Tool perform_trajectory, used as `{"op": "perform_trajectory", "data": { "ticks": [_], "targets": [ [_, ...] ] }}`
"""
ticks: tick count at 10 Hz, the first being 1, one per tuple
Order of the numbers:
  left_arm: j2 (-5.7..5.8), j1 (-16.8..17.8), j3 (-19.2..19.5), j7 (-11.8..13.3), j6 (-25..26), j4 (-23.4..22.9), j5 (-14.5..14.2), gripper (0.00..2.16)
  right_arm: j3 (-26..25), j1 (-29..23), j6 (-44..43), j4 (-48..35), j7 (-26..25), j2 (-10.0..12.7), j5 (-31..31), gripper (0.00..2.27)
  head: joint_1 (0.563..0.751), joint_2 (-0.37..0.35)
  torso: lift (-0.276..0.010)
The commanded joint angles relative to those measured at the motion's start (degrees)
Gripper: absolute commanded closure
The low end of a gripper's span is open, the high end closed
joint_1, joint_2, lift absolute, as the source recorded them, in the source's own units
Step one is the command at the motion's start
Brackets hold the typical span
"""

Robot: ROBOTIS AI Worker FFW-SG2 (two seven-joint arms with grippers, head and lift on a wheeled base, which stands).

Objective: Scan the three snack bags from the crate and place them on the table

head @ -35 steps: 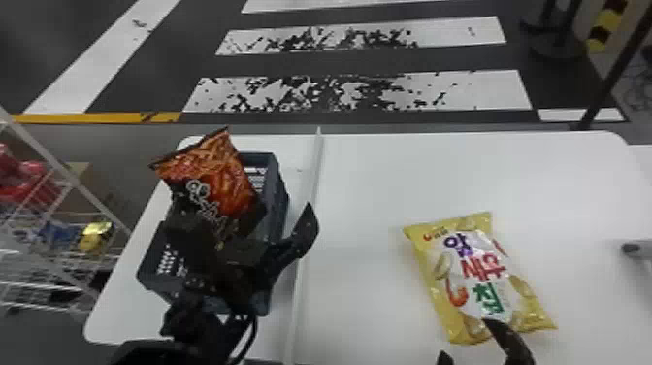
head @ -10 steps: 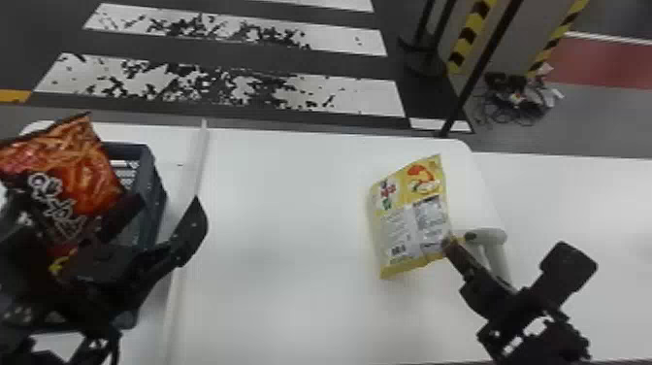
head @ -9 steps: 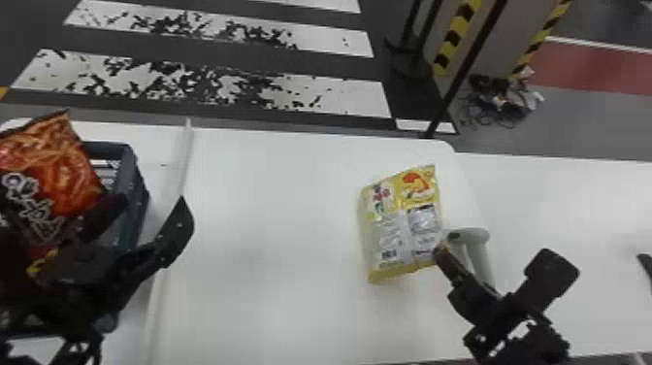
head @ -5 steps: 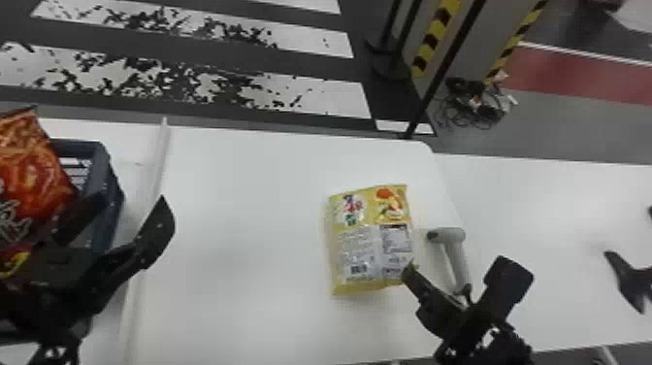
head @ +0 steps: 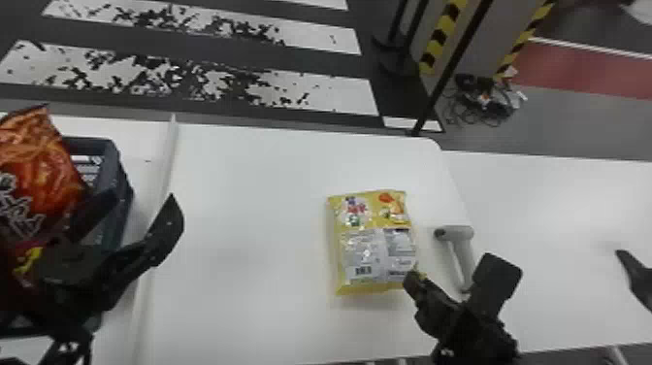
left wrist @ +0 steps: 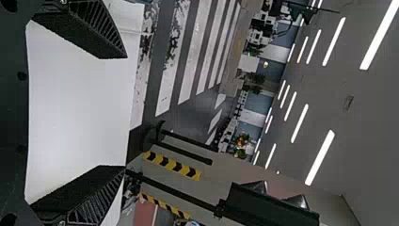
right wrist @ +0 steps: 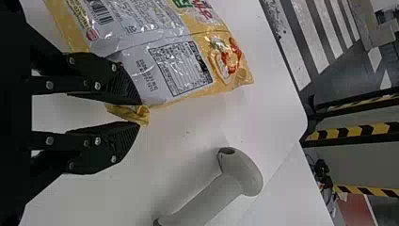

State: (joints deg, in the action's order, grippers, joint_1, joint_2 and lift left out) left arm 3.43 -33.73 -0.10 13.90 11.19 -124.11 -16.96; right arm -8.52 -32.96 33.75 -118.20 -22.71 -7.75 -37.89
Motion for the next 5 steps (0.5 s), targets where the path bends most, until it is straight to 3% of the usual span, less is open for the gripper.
{"op": "perform_trajectory", "data": {
  "ticks": [1, 5],
  "targets": [
    [0.00, -0.1, 0.0, 0.1, -0.3, 0.0, 0.0, 0.03, 0.0, -0.4, 1.4, -1.4, -0.3, -0.1, 0.4, 0.03, 0.695, -0.226, -0.062],
    [0.00, -0.5, -0.1, 0.3, -0.3, -0.4, 0.0, 0.03, -0.7, -1.3, 1.2, -3.7, -1.3, -0.5, 1.9, 0.06, 0.695, -0.234, -0.062]
  ]
}}
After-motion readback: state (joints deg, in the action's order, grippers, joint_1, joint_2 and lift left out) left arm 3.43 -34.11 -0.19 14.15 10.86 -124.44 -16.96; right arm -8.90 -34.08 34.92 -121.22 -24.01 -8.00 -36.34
